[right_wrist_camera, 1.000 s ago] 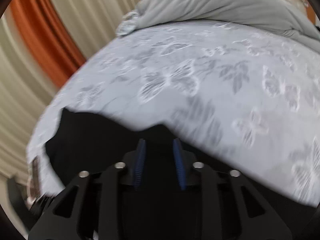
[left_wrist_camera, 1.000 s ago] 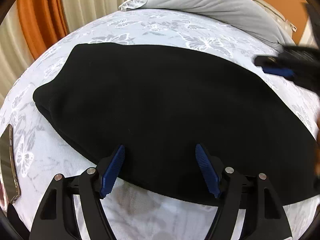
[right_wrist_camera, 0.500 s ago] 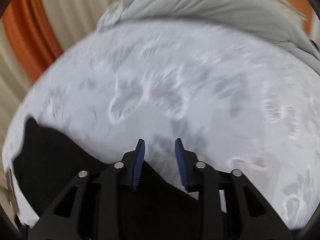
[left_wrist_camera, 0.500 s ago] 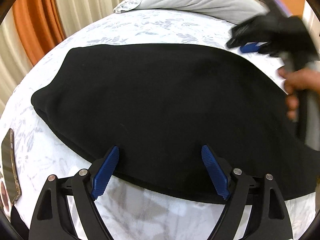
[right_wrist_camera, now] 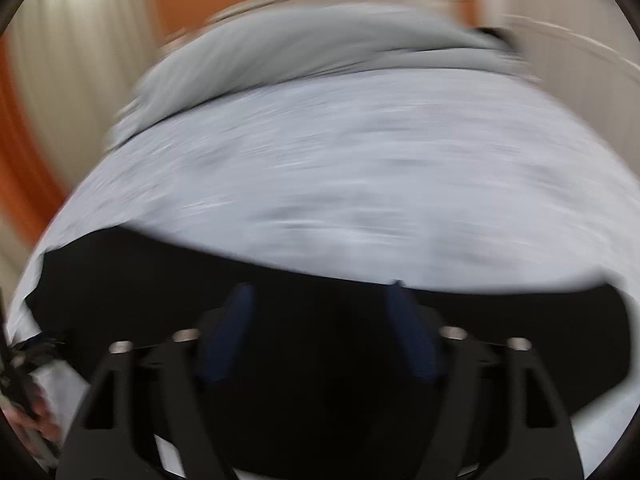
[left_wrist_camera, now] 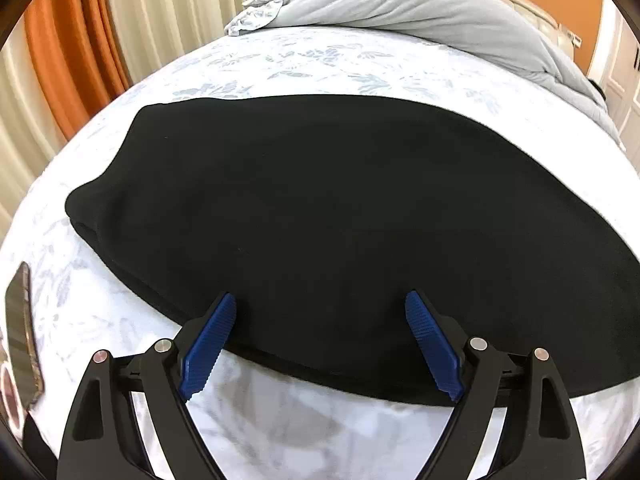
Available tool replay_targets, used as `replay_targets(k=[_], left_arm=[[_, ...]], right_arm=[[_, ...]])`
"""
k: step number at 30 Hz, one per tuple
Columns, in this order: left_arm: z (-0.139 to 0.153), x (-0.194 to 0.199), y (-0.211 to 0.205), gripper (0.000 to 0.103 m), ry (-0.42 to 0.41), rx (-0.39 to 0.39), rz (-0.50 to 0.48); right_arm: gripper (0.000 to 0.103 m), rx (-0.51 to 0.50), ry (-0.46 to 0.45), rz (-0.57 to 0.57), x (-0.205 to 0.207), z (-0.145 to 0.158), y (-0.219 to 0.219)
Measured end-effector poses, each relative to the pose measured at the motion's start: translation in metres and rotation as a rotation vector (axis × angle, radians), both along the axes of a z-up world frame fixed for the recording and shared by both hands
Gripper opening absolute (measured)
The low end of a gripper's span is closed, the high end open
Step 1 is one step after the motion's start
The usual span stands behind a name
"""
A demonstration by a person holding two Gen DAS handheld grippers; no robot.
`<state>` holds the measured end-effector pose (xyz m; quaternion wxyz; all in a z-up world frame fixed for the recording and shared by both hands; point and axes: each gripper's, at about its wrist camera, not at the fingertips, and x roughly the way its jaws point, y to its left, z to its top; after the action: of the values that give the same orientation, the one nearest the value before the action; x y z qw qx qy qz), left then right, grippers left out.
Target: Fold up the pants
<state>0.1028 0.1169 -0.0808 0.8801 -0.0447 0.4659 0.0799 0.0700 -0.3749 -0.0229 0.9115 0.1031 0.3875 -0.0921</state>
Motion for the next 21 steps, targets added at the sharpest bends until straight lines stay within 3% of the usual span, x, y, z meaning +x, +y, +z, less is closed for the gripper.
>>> replay_targets(k=[2, 4, 8, 10, 11, 12, 14, 16, 17, 20, 21], left_arm=[[0.002, 0.003, 0.007, 0.084, -0.020, -0.032, -0.004], [0.004, 0.000, 0.005, 0.084, -0.042, -0.046, -0.006], [0.006, 0.001, 0.004, 0.084, -0.085, -0.062, -0.013], [0.006, 0.001, 0.005, 0.084, -0.105, -0.065, -0.013], [0.007, 0.000, 0.004, 0.084, -0.119, -0.069, -0.019], [0.007, 0.000, 0.003, 0.084, -0.130, -0.067, -0.025], [0.010, -0.001, 0.000, 0.084, -0.167, -0.060, -0.043], [0.010, -0.005, -0.005, 0.084, -0.192, -0.054, -0.064], [0.011, -0.005, -0.009, 0.085, -0.203, -0.044, -0.087], [0.007, -0.009, -0.039, 0.086, -0.197, -0.007, -0.130], [0.006, -0.003, -0.041, 0.086, -0.186, 0.004, -0.141]], right_arm=[[0.074, 0.027, 0.023, -0.158, -0.034, -0.008, -0.069], [0.074, 0.074, 0.021, -0.230, -0.056, -0.016, -0.114], [0.074, 0.117, 0.023, -0.209, -0.061, -0.027, -0.145], [0.041, 0.177, 0.062, -0.141, -0.049, -0.041, -0.156], [0.016, 0.180, 0.088, -0.123, -0.041, -0.042, -0.157], [0.012, 0.166, 0.052, -0.106, -0.041, -0.034, -0.158], [0.012, 0.100, -0.060, -0.087, -0.049, 0.002, -0.155], [0.012, 0.016, -0.099, -0.098, -0.050, 0.015, -0.159], [0.012, -0.046, -0.022, -0.140, -0.040, 0.000, -0.170], [0.011, -0.017, 0.240, -0.210, -0.025, -0.072, -0.199], [0.012, -0.022, 0.152, -0.222, -0.039, -0.062, -0.197]])
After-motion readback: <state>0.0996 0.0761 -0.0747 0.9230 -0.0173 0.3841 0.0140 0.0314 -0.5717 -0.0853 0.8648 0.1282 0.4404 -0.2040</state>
